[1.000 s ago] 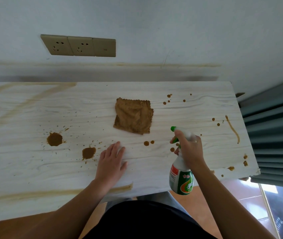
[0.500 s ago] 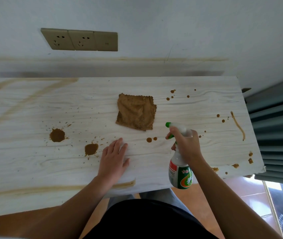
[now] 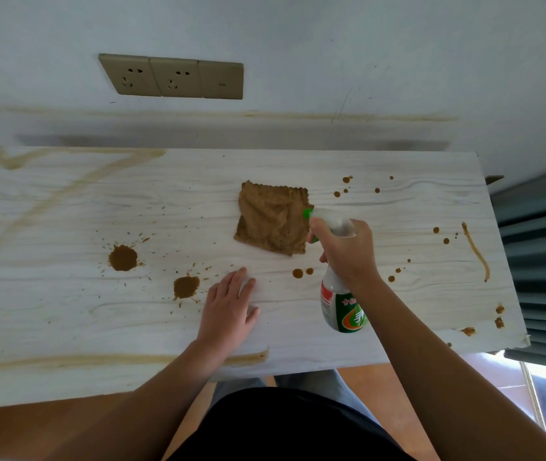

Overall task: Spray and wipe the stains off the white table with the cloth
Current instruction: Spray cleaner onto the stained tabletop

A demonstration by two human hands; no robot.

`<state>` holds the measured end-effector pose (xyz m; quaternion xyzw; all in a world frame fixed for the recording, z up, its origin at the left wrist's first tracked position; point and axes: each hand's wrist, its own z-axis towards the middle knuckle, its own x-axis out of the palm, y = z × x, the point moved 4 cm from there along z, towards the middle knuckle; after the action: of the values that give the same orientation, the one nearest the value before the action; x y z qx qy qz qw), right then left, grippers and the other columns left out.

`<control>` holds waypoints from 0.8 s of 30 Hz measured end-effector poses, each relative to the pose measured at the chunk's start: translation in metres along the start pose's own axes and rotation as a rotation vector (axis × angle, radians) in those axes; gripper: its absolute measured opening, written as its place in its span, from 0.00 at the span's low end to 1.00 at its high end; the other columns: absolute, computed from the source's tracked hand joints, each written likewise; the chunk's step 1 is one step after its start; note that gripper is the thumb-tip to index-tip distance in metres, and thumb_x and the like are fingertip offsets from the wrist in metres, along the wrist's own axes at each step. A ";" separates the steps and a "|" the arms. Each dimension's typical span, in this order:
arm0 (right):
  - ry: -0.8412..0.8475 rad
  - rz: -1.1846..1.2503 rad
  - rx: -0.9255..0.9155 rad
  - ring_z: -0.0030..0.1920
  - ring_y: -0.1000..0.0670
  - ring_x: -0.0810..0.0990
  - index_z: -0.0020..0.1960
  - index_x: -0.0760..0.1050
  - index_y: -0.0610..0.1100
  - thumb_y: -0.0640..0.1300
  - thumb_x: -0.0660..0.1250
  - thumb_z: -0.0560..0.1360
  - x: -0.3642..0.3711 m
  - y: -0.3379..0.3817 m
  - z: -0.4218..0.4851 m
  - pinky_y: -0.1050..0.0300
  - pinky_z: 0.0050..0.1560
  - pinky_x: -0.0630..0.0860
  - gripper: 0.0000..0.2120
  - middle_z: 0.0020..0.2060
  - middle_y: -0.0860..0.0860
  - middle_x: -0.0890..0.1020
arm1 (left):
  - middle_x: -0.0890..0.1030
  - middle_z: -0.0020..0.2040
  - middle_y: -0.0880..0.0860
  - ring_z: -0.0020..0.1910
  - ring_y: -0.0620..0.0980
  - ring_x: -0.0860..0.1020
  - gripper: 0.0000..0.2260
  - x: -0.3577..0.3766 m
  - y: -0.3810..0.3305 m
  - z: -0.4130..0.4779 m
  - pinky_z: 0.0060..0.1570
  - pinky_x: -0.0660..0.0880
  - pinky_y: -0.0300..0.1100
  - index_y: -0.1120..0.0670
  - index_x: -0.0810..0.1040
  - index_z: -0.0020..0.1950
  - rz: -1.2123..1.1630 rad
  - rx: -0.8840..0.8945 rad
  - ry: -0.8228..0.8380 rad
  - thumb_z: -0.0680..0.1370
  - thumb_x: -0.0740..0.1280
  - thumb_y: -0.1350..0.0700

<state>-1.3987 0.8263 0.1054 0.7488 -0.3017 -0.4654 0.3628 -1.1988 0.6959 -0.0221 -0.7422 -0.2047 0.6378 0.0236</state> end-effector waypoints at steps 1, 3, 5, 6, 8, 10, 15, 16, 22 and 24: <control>-0.013 -0.003 0.004 0.25 0.51 0.80 0.37 0.81 0.44 0.60 0.69 0.70 -0.002 -0.002 -0.001 0.56 0.30 0.80 0.19 0.32 0.45 0.83 | 0.72 0.74 0.59 0.73 0.59 0.71 0.26 0.000 0.000 0.000 0.67 0.73 0.55 0.56 0.75 0.70 0.002 0.000 0.000 0.76 0.72 0.46; -0.042 -0.004 0.026 0.25 0.52 0.80 0.36 0.81 0.46 0.60 0.70 0.70 -0.007 -0.007 -0.002 0.56 0.29 0.80 0.17 0.29 0.48 0.83 | 0.71 0.74 0.58 0.73 0.59 0.71 0.26 -0.001 0.000 0.000 0.68 0.73 0.55 0.55 0.75 0.70 0.005 0.000 -0.002 0.76 0.72 0.46; -0.064 -0.015 0.036 0.25 0.53 0.79 0.34 0.80 0.46 0.60 0.70 0.70 -0.011 -0.012 -0.004 0.58 0.30 0.80 0.17 0.27 0.50 0.82 | 0.71 0.75 0.58 0.73 0.59 0.71 0.26 -0.002 -0.001 0.000 0.68 0.73 0.55 0.55 0.75 0.71 0.006 -0.001 0.000 0.76 0.72 0.46; -0.071 -0.019 0.042 0.25 0.53 0.80 0.34 0.80 0.46 0.60 0.70 0.70 -0.013 -0.014 -0.004 0.58 0.30 0.80 0.17 0.27 0.50 0.82 | 0.71 0.74 0.58 0.73 0.59 0.71 0.26 -0.003 -0.001 0.000 0.68 0.74 0.55 0.55 0.75 0.70 0.010 -0.002 0.001 0.76 0.72 0.46; -0.075 -0.012 0.057 0.25 0.53 0.80 0.35 0.80 0.47 0.61 0.70 0.70 -0.016 -0.016 -0.005 0.57 0.31 0.81 0.17 0.29 0.51 0.83 | 0.72 0.74 0.59 0.73 0.60 0.71 0.26 -0.004 -0.001 0.000 0.67 0.74 0.55 0.56 0.75 0.70 0.015 -0.002 0.002 0.76 0.72 0.46; -0.072 -0.002 0.059 0.26 0.53 0.81 0.36 0.82 0.48 0.61 0.70 0.69 -0.017 -0.017 -0.006 0.57 0.32 0.81 0.17 0.31 0.52 0.84 | 0.72 0.74 0.59 0.73 0.60 0.71 0.25 -0.005 -0.002 0.000 0.67 0.74 0.55 0.56 0.76 0.70 0.013 0.001 0.001 0.76 0.72 0.46; -0.087 -0.005 0.086 0.26 0.52 0.80 0.34 0.80 0.47 0.61 0.70 0.69 -0.021 -0.025 -0.007 0.56 0.32 0.81 0.18 0.28 0.50 0.83 | 0.72 0.74 0.59 0.73 0.60 0.71 0.26 -0.006 -0.003 -0.001 0.67 0.74 0.56 0.56 0.76 0.70 0.017 0.000 0.011 0.76 0.72 0.46; -0.096 -0.013 0.094 0.26 0.52 0.80 0.33 0.79 0.46 0.61 0.70 0.69 -0.022 -0.027 -0.008 0.56 0.32 0.81 0.18 0.27 0.50 0.82 | 0.72 0.75 0.59 0.73 0.60 0.71 0.26 -0.006 -0.003 -0.001 0.67 0.74 0.56 0.56 0.75 0.70 0.018 -0.002 0.013 0.76 0.72 0.46; -0.110 0.022 0.088 0.26 0.52 0.81 0.34 0.82 0.47 0.60 0.70 0.69 -0.030 -0.027 -0.009 0.57 0.31 0.80 0.16 0.31 0.51 0.85 | 0.72 0.74 0.59 0.73 0.60 0.71 0.26 -0.007 -0.004 0.000 0.67 0.74 0.56 0.57 0.75 0.70 0.023 -0.010 0.029 0.76 0.72 0.45; -0.104 0.030 0.092 0.26 0.52 0.80 0.34 0.81 0.47 0.60 0.70 0.70 -0.033 -0.028 -0.011 0.58 0.31 0.80 0.16 0.31 0.51 0.84 | 0.72 0.74 0.59 0.73 0.60 0.71 0.26 -0.008 -0.004 0.000 0.67 0.74 0.56 0.57 0.76 0.70 0.026 -0.011 0.038 0.76 0.72 0.45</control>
<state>-1.3982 0.8704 0.1014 0.7348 -0.3524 -0.4838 0.3191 -1.2011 0.6970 -0.0137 -0.7568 -0.1979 0.6228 0.0151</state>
